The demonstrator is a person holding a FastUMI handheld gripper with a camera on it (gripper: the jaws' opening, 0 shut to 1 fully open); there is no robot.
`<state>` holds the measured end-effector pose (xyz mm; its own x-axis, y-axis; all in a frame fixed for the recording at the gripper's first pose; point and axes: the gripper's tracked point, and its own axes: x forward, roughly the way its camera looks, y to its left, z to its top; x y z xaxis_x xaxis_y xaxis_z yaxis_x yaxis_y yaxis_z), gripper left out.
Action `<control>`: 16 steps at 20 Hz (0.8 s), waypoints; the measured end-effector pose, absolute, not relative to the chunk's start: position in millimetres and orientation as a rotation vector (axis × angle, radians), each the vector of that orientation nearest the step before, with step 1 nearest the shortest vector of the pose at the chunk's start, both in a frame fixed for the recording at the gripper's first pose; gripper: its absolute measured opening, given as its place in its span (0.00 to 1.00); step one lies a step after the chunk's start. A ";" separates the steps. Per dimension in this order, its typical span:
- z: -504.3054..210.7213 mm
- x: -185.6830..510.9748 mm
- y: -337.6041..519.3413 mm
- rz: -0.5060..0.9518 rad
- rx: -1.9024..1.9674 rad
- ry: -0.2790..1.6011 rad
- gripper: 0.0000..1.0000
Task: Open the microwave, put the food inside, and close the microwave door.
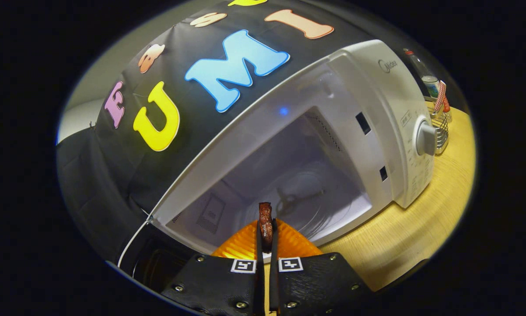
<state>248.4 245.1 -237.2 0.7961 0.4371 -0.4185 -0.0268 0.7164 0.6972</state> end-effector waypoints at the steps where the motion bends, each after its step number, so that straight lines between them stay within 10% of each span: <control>1: -242.9 250.6 247.6 0.270 0.734 0.611 0.04; 7: -257.5 274.5 254.6 0.253 0.742 0.595 0.04; 12: -265.6 288.5 245.0 0.197 0.593 0.591 0.24; 16: -259.1 286.5 236.5 0.173 0.430 0.527 0.96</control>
<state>286.5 236.5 -259.1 0.8524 0.2683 -0.4488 -0.0509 0.8969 0.4394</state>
